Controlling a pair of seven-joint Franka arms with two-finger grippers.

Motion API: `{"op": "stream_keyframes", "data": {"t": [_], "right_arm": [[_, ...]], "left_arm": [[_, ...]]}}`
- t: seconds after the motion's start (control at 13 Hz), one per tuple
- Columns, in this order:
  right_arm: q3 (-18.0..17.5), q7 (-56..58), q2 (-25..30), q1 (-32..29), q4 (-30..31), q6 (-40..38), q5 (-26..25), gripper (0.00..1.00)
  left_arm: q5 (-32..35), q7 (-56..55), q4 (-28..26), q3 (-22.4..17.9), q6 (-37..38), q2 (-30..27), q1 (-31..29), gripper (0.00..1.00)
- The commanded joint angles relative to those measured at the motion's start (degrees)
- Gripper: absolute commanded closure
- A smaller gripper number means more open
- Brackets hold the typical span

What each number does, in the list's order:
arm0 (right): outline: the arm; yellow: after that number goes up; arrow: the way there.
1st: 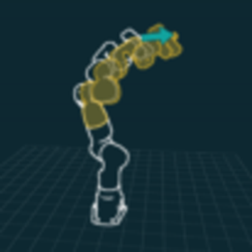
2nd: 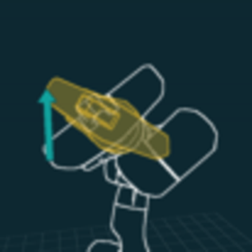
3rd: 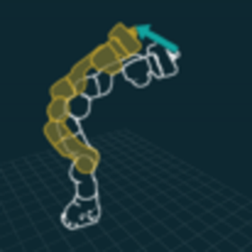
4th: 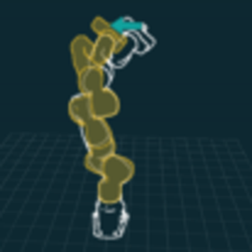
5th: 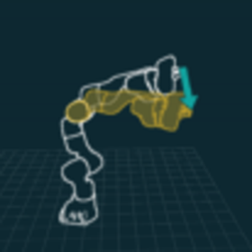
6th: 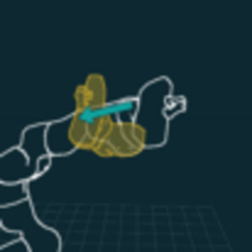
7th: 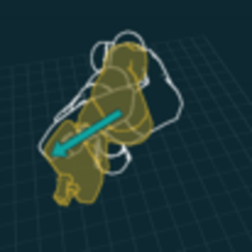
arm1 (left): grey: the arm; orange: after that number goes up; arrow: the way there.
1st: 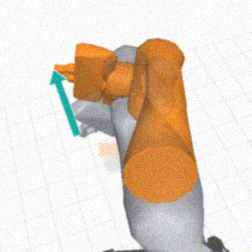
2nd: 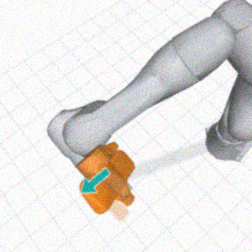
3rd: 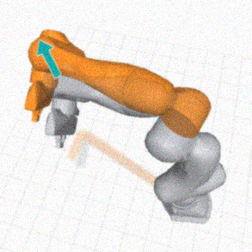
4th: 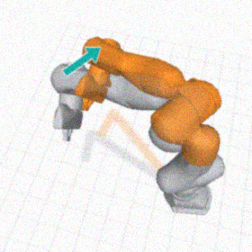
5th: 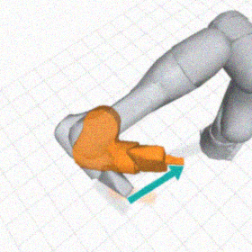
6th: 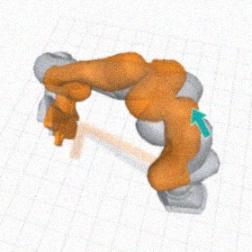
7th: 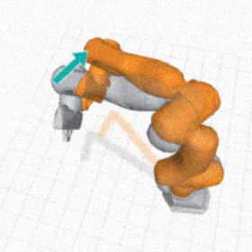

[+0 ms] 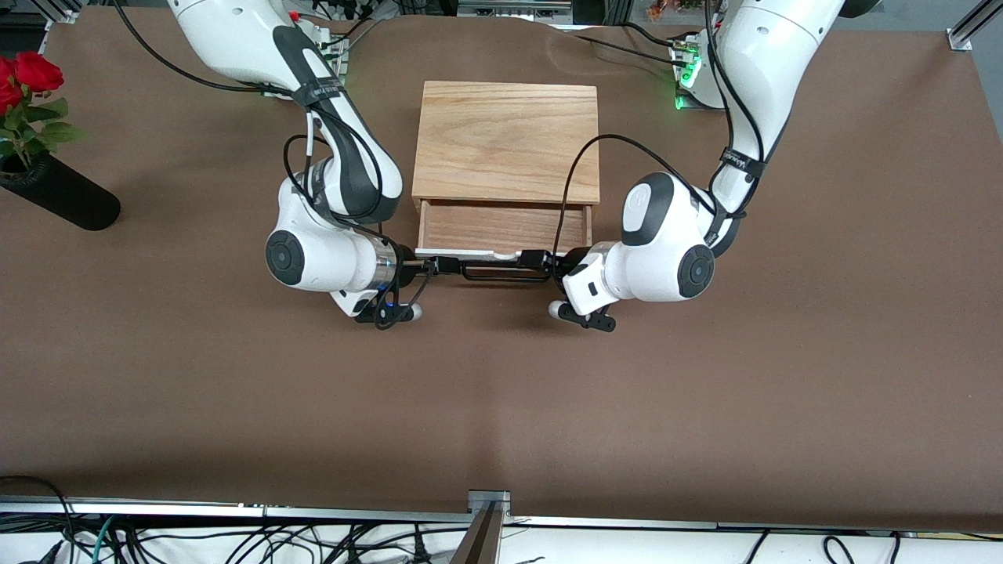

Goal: Close drawer with both arms simultaneously
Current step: 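Push the white drawer front into the box with both grippers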

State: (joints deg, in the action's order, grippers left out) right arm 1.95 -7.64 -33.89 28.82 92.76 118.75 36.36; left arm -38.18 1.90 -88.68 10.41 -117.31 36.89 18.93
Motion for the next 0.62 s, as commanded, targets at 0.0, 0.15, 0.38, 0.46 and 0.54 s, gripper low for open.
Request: {"op": "stream_keyframes", "data": {"t": [0.0, 0.15, 0.38, 0.46, 0.54], "right_arm": [[-1.59, -3.25, 3.65, 0.53, 4.35, -0.36, 0.99, 0.0], [-1.69, -3.35, 5.75, 0.53, 6.99, -2.2, 0.99, 0.0], [-1.69, -3.35, 10.15, 0.53, 12.17, -3.97, 0.99, 0.0], [-1.69, -3.35, 11.29, 0.53, 13.75, -4.06, 0.99, 0.0], [-1.69, -3.35, 12.26, 0.53, 15.42, -4.06, 0.99, 0.0]], "left_arm": [[-0.75, 2.67, -0.45, -0.31, 5.33, -0.51, -1.08, 0.0], [-0.84, 2.68, -0.45, -0.22, 6.74, -0.59, -1.35, 0.0], [-0.84, 2.67, -0.36, -0.22, 12.18, -0.59, -1.7, 0.0], [-0.84, 2.67, -0.36, -0.31, 13.94, -0.59, -1.79, 0.0], [-0.75, 2.59, -0.36, -0.31, 15.52, -0.51, -1.79, 0.0]]}}
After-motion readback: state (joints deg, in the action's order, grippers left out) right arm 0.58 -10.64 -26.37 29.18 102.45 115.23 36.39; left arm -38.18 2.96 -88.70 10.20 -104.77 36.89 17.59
